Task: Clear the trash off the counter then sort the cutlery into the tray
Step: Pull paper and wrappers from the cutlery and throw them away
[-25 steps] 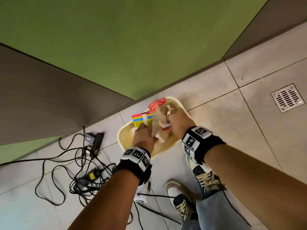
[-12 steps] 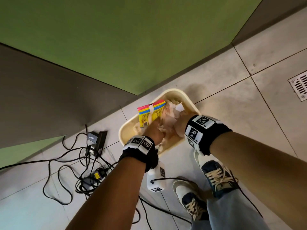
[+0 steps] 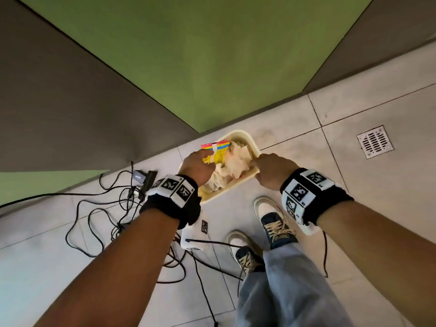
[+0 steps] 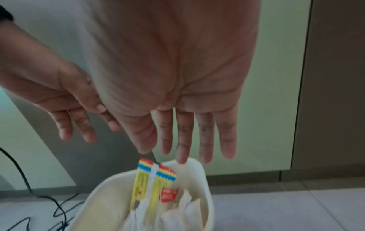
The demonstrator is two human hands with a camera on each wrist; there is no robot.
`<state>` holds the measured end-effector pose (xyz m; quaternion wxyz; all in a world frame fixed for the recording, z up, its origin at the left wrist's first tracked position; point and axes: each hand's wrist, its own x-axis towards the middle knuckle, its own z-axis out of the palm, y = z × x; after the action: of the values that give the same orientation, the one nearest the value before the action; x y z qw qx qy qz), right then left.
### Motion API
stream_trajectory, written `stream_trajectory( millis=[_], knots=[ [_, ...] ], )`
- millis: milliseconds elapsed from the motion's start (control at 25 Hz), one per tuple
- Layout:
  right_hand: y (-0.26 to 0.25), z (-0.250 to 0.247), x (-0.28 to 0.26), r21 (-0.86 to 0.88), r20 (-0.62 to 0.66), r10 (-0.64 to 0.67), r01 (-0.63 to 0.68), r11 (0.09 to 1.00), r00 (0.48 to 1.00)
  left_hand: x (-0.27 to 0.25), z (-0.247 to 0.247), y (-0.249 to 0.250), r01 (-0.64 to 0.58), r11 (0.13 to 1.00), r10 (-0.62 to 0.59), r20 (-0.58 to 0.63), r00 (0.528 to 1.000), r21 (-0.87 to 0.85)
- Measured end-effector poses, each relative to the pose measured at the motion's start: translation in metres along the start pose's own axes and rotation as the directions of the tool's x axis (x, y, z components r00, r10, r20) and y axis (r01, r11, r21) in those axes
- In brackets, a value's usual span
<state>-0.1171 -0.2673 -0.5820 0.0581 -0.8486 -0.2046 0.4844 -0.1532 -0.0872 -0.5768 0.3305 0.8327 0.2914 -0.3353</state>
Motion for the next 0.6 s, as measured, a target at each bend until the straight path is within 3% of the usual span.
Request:
stream_trajectory(
  millis=[160,280,440,600],
  knots=[
    [-0.016,-0.052,-0.081,0.054,-0.043,-0.001,0.003,0.999,0.999,-0.092,-0.053,0.045,-0.164,0.986,0.162,0.143,0.976,0.008],
    [-0.045,-0.108,-0.159,0.119,-0.163,-0.029,0.048,0.992,0.986,-0.179,-0.123,0.085,-0.297,0.955,0.297,0.171,0.940,-0.025],
    [-0.104,-0.195,-0.263,0.085,-0.335,-0.169,0.208,0.974,0.927,-0.298,-0.234,0.141,-0.411,0.911,0.412,0.037,0.910,-0.041],
    [-0.154,-0.280,-0.358,0.086,-0.530,-0.235,0.327,0.941,0.815,-0.391,-0.324,0.178,-0.541,0.840,0.522,-0.219,0.824,-0.031]
  ],
)
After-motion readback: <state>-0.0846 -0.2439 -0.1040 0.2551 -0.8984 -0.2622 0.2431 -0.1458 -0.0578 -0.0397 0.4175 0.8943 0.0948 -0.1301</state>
